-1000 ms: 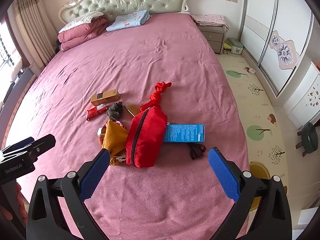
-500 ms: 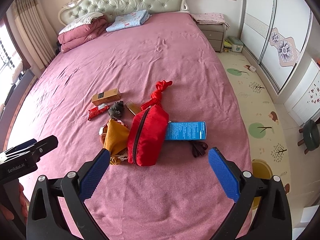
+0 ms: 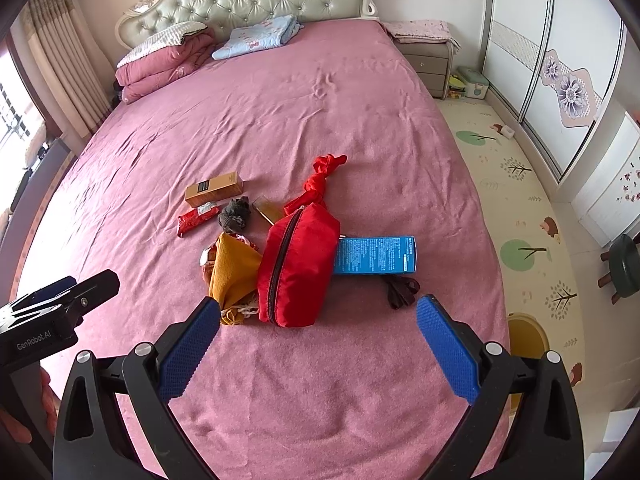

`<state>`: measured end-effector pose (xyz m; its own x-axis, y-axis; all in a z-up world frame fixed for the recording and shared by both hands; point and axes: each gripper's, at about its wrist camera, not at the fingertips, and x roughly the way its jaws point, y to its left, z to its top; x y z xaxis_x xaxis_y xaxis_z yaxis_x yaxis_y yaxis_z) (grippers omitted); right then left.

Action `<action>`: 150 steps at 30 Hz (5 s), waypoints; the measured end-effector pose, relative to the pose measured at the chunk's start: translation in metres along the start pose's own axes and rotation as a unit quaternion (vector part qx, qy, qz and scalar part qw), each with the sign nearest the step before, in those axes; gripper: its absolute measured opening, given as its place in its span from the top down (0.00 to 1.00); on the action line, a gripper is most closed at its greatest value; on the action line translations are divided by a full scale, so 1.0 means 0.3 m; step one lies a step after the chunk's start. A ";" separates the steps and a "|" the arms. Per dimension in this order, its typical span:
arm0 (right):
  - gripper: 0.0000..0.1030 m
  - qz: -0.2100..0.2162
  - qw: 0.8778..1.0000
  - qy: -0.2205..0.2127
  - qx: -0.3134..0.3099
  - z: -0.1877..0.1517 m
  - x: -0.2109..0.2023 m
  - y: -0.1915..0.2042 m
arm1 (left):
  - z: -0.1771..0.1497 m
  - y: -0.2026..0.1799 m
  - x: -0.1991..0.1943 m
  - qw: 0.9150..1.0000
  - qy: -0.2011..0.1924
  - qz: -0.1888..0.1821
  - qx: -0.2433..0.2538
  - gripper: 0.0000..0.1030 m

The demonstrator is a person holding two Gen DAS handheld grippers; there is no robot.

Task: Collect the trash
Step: 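Move both grippers toward the pile of items on the bed, then grasp the red zippered pouch with the right gripper, then grasp the mustard-yellow cloth with the left gripper while the right gripper lifts the pouch, then carry the cloth and pouch in both grippers over to the yellow bin, then open both grippers to drop the cloth and pouch into the bin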

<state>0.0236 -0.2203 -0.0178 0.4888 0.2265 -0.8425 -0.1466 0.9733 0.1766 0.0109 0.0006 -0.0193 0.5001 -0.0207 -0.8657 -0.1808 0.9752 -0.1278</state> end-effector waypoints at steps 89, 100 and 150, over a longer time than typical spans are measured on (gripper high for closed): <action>0.94 0.113 0.988 0.097 0.027 0.065 0.414 -0.074 | 0.058 -0.089 0.594 0.988 0.111 -0.060 0.090 0.87; 0.94 0.115 0.992 0.051 0.032 0.072 0.209 -0.137 | 0.056 -0.206 0.346 0.988 0.071 -0.064 0.119 0.88; 0.61 -0.104 0.917 -0.028 0.383 -0.552 -0.260 -1.439 | -0.424 -1.761 0.432 0.837 0.147 -0.268 0.453 0.18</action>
<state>-0.0936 -0.6642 -0.1126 0.4845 0.0134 -0.8747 0.5922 0.7309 0.3392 0.0635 -0.5453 -0.1255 0.0488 -0.4327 -0.9002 0.7864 0.5723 -0.2325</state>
